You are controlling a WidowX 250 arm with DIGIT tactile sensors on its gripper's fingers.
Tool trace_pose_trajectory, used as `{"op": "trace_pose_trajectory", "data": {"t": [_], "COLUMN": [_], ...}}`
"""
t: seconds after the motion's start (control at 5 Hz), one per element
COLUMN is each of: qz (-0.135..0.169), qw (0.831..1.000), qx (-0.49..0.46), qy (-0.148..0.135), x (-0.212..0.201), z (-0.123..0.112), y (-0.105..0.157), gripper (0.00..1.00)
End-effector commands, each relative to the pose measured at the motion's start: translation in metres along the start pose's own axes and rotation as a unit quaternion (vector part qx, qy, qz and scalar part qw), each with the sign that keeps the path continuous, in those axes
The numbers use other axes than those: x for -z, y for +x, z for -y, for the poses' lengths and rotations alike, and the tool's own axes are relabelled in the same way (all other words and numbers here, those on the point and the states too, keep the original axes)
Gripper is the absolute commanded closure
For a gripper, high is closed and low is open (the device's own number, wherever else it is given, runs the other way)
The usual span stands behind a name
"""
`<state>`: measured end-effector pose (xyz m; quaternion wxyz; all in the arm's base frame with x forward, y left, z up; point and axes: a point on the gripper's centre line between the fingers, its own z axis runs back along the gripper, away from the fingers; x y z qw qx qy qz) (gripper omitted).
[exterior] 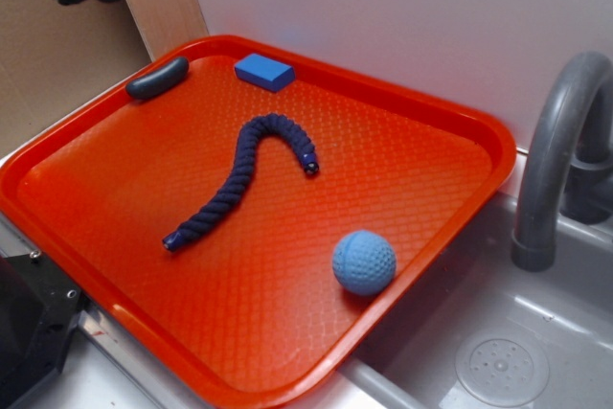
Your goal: Grab the black box.
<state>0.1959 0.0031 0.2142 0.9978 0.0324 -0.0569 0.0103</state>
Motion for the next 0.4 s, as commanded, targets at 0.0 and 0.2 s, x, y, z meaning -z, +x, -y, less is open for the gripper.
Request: {"op": "trace_pose_trajectory", "data": {"t": [0.0, 0.2], "qz": [0.006, 0.008], "qw": [1.000, 1.000], "qx": [-0.020, -0.025], "qy": [0.004, 0.006], "x": [-0.0003, 0.0008], "z": [-0.0168, -0.0168], "y": [-0.0027, -0.0034], "gripper": [1.00, 1.00]}}
